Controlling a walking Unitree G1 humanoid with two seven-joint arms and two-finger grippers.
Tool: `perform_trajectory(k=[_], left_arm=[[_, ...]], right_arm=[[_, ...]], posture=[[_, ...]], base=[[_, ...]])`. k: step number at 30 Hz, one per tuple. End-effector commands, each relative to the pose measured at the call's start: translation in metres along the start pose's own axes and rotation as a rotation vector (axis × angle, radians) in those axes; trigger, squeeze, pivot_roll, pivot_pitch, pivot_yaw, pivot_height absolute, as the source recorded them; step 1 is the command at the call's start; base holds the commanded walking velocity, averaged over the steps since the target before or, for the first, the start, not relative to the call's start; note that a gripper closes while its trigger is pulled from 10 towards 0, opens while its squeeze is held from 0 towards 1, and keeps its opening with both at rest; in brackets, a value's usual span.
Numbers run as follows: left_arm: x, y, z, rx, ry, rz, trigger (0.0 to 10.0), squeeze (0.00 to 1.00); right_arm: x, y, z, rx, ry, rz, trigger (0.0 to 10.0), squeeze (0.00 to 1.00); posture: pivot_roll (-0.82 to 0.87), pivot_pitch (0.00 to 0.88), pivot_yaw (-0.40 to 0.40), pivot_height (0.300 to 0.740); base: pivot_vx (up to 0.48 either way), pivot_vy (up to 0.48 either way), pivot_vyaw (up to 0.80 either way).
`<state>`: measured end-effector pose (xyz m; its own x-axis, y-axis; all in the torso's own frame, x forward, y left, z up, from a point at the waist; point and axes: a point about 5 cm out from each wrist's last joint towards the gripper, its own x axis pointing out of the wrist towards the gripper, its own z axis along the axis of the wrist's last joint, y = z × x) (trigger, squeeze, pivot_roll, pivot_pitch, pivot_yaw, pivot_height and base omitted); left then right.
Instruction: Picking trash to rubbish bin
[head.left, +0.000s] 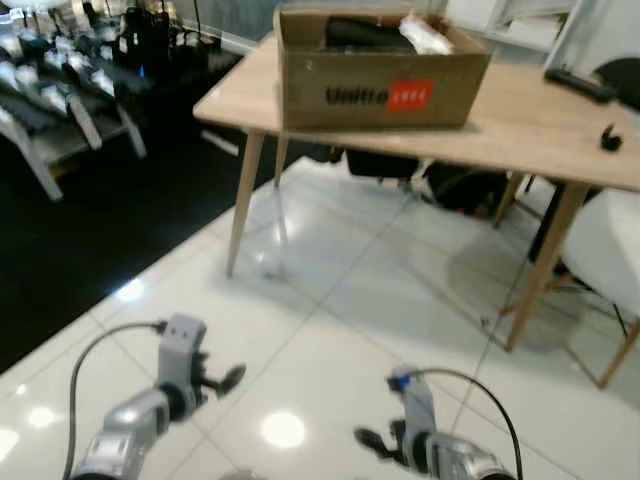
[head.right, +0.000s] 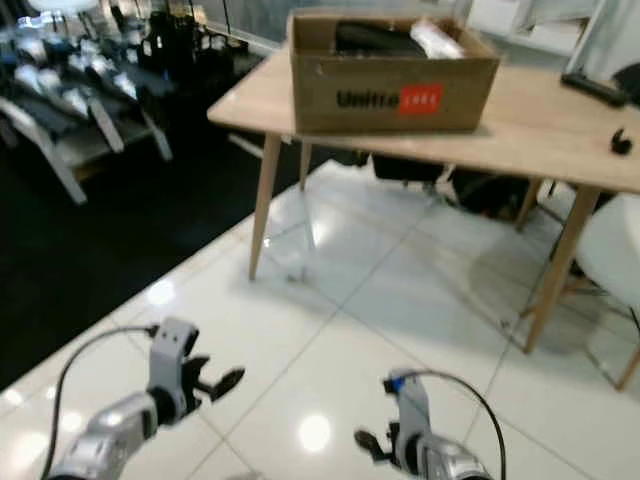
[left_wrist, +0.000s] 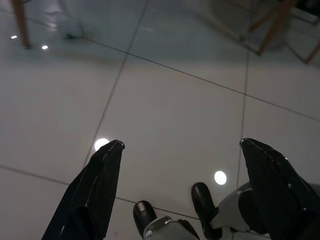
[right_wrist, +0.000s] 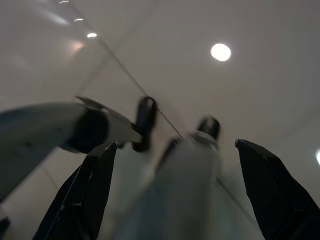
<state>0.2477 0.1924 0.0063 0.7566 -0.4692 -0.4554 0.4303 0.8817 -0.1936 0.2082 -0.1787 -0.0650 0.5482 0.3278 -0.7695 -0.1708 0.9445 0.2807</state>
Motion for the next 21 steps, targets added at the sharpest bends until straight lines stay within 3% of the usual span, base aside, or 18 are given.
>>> perform_trajectory(k=[1, 4, 14, 17, 19, 20, 21], left_arm=[[0.001, 0.001, -0.007, 0.012, 0.021, 0.027, 10.0, 0.00], [-0.002, 0.009, -0.024, -0.006, 0.070, 0.088, 10.0, 0.00], [-0.017, 0.023, -0.060, -0.056, 0.148, 0.266, 10.0, 0.00], [-0.029, 0.029, -0.077, -0.115, 0.191, 0.371, 10.0, 0.00], [-0.029, 0.029, -0.077, -0.115, 0.191, 0.371, 10.0, 0.00], [-0.046, 0.034, -0.098, -0.195, 0.251, 0.499, 10.0, 0.00], [-0.046, 0.034, -0.098, -0.195, 0.251, 0.499, 10.0, 0.00]], right_arm=[[-0.003, -0.006, -0.020, 0.033, 0.047, -0.062, 10.0, 0.00], [-0.007, -0.011, -0.040, 0.044, 0.092, -0.124, 10.0, 0.00], [-0.015, -0.017, -0.066, 0.036, 0.166, -0.221, 10.0, 0.00], [-0.015, -0.017, -0.071, 0.029, 0.179, -0.241, 10.0, 0.00], [-0.015, -0.017, -0.071, 0.029, 0.179, -0.241, 10.0, 0.00], [-0.015, -0.016, -0.073, 0.015, 0.198, -0.256, 10.0, 0.00], [-0.015, -0.016, -0.073, 0.015, 0.198, -0.256, 10.0, 0.00]], posture=[[0.13, 0.124, -0.034, 0.740], [0.13, 0.124, -0.034, 0.740], [0.14, 0.122, -0.032, 0.740], [0.14, 0.118, -0.032, 0.740], [0.14, 0.118, -0.032, 0.740], [0.14, 0.118, -0.032, 0.740], [0.14, 0.118, -0.032, 0.740]], base=[[0.000, 0.000, 0.00], [0.000, 0.000, 0.00], [0.000, 0.000, 0.00], [0.000, 0.000, 0.00], [0.000, 0.000, 0.00], [0.000, 0.000, 0.00], [0.000, 0.000, 0.00]])
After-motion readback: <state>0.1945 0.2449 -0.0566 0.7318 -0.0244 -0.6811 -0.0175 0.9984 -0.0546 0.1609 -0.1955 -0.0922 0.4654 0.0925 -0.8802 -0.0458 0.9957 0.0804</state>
